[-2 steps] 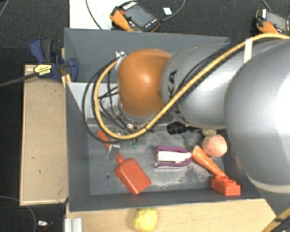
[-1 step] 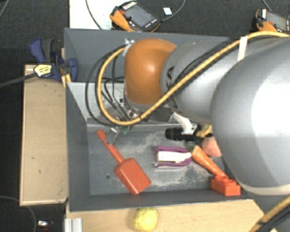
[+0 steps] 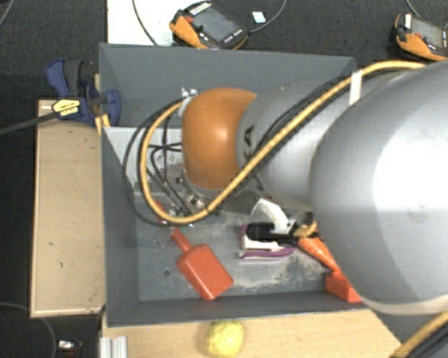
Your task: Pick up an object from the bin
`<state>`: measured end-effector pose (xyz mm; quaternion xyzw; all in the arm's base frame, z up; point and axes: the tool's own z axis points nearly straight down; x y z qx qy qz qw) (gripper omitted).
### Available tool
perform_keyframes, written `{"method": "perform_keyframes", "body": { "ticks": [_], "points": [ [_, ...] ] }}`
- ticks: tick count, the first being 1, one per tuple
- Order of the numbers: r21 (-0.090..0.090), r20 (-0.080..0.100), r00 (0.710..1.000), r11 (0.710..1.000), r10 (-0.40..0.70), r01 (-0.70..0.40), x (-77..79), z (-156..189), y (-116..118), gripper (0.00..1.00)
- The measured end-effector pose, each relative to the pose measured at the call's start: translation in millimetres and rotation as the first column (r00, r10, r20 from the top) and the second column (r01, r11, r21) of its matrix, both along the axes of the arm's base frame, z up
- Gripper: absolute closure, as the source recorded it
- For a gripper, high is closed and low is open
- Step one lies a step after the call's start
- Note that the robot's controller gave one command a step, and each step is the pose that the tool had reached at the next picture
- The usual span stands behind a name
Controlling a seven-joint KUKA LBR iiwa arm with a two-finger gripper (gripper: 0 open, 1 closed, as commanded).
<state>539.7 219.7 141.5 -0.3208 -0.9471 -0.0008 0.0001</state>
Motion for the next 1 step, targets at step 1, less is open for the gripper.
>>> {"method": "perform_keyframes", "body": {
  "ticks": [1],
  "points": [
    [0.001, 0.004, 0.943, 0.943, -0.334, 0.334, 9.0, -73.7, -6.7, 0.0]
  ]
}}
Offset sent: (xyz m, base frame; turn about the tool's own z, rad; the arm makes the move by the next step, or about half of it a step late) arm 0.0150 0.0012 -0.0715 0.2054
